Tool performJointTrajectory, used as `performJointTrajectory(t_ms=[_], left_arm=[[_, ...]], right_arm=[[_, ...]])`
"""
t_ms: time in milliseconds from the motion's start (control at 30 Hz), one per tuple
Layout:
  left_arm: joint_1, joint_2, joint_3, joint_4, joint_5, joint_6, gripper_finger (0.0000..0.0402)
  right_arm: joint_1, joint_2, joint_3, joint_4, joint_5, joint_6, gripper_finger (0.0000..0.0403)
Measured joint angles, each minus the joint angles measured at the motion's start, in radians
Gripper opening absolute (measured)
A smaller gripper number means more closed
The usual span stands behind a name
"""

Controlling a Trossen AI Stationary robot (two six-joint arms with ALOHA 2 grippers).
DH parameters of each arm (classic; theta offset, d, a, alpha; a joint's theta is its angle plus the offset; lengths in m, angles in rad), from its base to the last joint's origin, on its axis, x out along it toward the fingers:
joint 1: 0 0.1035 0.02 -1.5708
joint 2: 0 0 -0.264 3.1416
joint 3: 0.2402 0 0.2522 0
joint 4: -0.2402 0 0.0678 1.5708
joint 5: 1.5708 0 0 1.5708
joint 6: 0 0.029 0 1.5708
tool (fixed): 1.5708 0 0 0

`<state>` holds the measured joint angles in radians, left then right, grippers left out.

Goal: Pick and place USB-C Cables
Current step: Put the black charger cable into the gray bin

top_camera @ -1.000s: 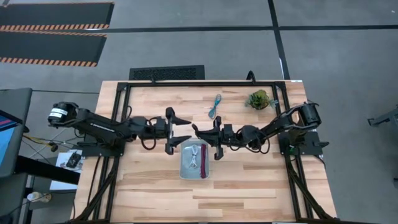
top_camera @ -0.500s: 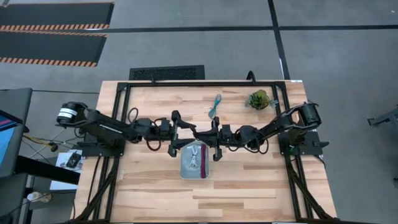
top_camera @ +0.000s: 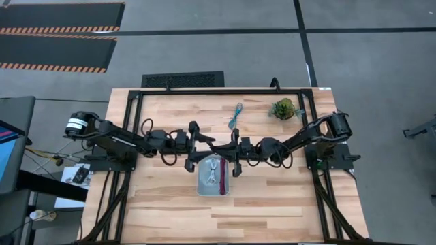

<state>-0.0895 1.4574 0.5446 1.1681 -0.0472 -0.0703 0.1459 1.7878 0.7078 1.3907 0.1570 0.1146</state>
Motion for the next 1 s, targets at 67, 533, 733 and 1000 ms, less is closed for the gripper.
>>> performJointTrajectory(t_ms=[67, 533, 733, 1000], left_arm=[[0.0, 0.0, 0.0, -0.004, -0.001, 0.001, 0.0189], [-0.004, 0.0, -0.001, -0.018, -0.036, 0.034, 0.0017], [-0.004, 0.0, -0.002, -0.037, -0.071, 0.033, 0.0011], [-0.004, -0.044, -0.001, -0.09, -0.07, 0.024, 0.0011]], right_arm=[[0.0, 0.0, 0.0, 0.0, 0.0, 0.0, 0.0038], [-0.005, -0.001, 0.0, -0.036, 0.032, 0.073, 0.0048], [-0.006, -0.001, 0.0, -0.058, 0.056, 0.073, 0.0097], [-0.012, -0.009, 0.0, -0.062, 0.058, 0.043, 0.0181]])
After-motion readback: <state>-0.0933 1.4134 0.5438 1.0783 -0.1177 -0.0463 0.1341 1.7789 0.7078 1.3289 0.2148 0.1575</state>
